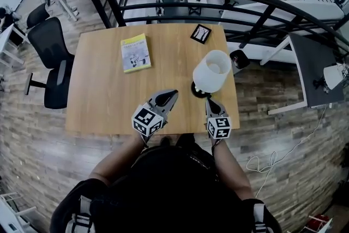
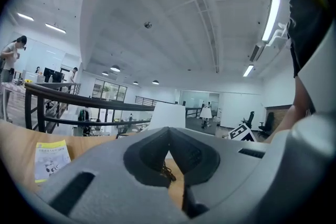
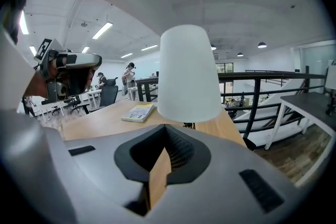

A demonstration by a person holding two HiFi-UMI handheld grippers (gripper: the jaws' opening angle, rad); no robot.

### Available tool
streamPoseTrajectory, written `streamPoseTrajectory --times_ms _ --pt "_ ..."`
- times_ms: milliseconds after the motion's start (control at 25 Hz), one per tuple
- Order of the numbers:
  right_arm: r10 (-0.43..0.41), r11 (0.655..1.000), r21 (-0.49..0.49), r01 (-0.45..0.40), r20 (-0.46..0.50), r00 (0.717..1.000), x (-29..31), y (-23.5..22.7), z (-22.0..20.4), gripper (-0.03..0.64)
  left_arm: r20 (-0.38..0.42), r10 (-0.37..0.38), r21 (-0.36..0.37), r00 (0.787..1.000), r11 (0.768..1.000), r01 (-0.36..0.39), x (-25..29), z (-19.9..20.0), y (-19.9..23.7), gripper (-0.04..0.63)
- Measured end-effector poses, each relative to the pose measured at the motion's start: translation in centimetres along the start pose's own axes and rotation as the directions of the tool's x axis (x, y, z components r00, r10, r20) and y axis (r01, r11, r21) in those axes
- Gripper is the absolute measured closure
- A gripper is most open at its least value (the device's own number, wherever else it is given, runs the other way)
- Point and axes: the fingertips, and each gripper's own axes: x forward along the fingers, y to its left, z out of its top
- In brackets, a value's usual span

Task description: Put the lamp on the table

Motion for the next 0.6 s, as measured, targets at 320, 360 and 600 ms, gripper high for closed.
streamPoseTrajectory --times_ms 320,360,600 --pt "-0.009 1.000 -0.007 0.009 0.069 0.998 -3.7 3.6 2.5 0.601 0.044 -0.028 0.020 0.999 0.999 0.027 -2.9 1.2 -1.5 0.588" --pt "-0.001 1.000 -0.012 0.002 0.078 0.997 -4.2 4.1 2.9 0.601 0.047 -0.031 0.017 0.998 0.999 0.030 -3.1 1.2 -1.8 0.588" --pt "0.058 0.998 -0.030 -0.055 0.124 0.991 -6.4 5.7 6.0 0.601 0.063 -0.041 0.007 0.997 0.999 0.041 -3.3 1.6 -4.2 0.587"
